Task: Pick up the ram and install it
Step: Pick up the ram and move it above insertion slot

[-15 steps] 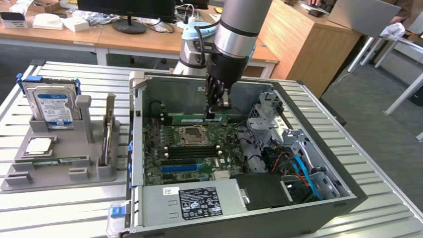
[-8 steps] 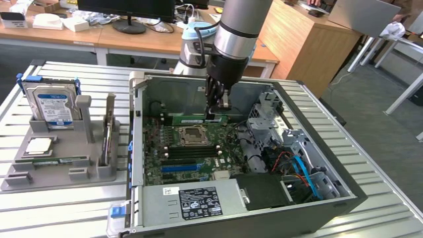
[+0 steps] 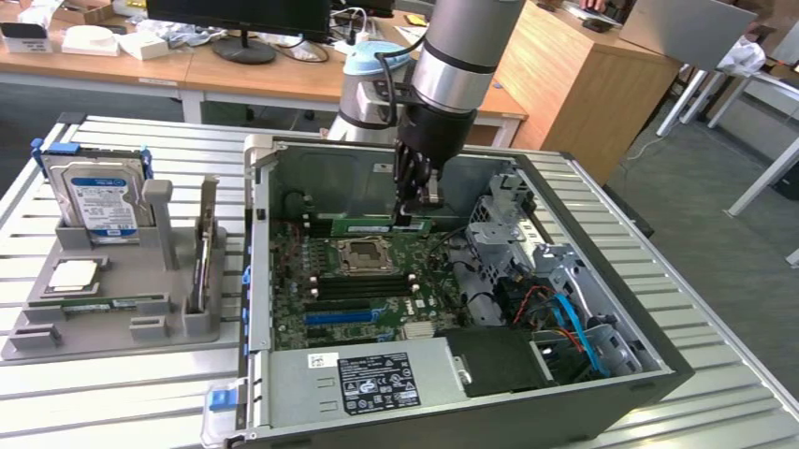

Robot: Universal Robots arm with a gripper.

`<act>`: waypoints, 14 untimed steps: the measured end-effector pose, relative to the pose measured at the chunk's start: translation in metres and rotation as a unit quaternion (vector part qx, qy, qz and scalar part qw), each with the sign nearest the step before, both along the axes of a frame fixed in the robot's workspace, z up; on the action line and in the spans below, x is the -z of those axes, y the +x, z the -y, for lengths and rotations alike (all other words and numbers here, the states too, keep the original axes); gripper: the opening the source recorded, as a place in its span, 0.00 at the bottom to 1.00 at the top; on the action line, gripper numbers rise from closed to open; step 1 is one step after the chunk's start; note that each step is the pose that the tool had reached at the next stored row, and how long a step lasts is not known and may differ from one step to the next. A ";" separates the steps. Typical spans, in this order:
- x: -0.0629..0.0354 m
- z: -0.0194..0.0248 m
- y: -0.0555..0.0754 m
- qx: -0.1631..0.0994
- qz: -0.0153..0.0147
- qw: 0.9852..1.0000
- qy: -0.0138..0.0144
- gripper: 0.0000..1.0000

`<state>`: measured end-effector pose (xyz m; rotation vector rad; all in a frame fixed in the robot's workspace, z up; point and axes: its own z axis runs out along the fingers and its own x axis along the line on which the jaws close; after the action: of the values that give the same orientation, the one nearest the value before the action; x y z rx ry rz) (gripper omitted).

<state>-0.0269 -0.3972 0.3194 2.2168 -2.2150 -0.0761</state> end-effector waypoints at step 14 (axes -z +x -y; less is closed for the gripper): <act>-0.0061 0.0013 0.000 0.000 -0.001 1.000 0.000 0.11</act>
<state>-0.0265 -0.3984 0.3255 2.2160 -2.2143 -0.0779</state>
